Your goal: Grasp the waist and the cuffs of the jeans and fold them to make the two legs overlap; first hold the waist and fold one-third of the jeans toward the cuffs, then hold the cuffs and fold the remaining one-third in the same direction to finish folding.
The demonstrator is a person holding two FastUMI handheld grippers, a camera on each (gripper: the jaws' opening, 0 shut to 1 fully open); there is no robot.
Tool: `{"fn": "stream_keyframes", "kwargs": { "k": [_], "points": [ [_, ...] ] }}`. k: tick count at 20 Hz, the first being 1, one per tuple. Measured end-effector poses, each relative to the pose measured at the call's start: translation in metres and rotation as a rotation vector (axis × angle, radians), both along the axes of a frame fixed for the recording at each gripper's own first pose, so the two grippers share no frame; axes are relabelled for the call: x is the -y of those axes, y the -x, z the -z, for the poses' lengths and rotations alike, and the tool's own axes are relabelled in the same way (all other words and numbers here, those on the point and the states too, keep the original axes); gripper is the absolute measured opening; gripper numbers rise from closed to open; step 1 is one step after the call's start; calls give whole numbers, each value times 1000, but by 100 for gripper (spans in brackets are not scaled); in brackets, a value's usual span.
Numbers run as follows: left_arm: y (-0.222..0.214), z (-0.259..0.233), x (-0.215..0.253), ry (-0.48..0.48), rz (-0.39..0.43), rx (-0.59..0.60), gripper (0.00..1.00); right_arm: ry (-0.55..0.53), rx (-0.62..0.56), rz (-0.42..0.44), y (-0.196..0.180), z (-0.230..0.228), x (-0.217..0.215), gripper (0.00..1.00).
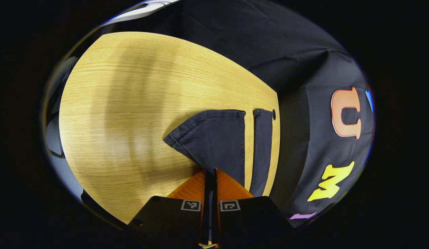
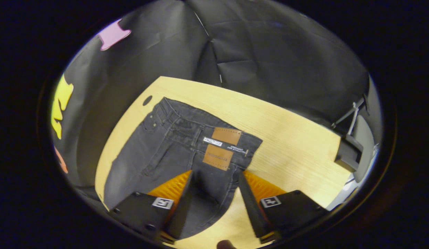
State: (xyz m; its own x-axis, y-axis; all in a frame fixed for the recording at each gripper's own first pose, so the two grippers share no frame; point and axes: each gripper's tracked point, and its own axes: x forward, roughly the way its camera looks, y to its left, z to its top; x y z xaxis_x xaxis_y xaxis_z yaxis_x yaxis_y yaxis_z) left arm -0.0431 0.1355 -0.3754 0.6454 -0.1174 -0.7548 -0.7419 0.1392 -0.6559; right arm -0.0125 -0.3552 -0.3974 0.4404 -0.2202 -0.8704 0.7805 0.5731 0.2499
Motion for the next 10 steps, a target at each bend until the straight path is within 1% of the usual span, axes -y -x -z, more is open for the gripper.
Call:
{"fn": "stream_keyframes", "kwargs": {
  "k": [2,4,5,7,9,10],
  "points": [
    [-1,1,-1,-2,12,0,6,40,-45,33,6,2,5,47],
    [-3,-1,-1,-2,23,-1,6,63,-84,38,7,2,6,19],
    [-4,-1,-1,0,28,-1,6,72,-93,30,5,3,7,18],
    [-5,-5,0,-1,41,0,6,46,-103,26,4,3,6,1],
    [-9,-12,2,-3,66,7,6,-6,-80,31,3,-1,5,1],
    [-12,-16,4,-4,84,13,6,-43,-54,41,2,-6,4,5]
  ]
}}
